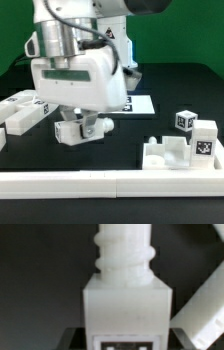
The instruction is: Assemble chair
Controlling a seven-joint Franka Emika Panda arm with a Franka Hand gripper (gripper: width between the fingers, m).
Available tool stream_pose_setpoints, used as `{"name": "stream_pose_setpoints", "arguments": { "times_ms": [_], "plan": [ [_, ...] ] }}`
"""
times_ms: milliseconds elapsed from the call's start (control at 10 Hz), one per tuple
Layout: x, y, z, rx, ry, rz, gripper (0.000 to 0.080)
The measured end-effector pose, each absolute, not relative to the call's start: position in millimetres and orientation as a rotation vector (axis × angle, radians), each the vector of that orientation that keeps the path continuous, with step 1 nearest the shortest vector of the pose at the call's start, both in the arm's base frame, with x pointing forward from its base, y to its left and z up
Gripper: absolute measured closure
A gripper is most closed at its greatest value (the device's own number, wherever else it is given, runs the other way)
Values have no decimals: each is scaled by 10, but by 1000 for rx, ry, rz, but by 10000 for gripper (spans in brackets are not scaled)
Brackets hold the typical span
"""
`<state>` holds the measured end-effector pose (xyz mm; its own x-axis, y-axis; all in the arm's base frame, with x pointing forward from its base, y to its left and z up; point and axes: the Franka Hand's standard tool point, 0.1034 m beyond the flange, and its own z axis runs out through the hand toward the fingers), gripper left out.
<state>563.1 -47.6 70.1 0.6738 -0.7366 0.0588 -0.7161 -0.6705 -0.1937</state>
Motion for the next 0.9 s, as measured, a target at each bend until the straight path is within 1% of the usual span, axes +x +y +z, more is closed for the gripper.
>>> {"name": "stream_pose_setpoints", "arguments": {
  "times_ms": [100,200,300,500,600,700,800,900],
  "plan": [
    [5504,-335,783,-2752,1152,-191,529],
    [5478,-261,781,-2840,1008,-215,529],
    [5480,-323,760,-2877,922,-220,529],
    [5477,-334,754,-2876,928,-218,529],
    [5456,-309,721,-2915,848,-214,529],
    [5373,-187,607,-3015,601,-184,529],
    [5257,-136,537,-3051,421,-131,529],
    [5157,-174,519,-3052,419,-152,529]
  ]
}}
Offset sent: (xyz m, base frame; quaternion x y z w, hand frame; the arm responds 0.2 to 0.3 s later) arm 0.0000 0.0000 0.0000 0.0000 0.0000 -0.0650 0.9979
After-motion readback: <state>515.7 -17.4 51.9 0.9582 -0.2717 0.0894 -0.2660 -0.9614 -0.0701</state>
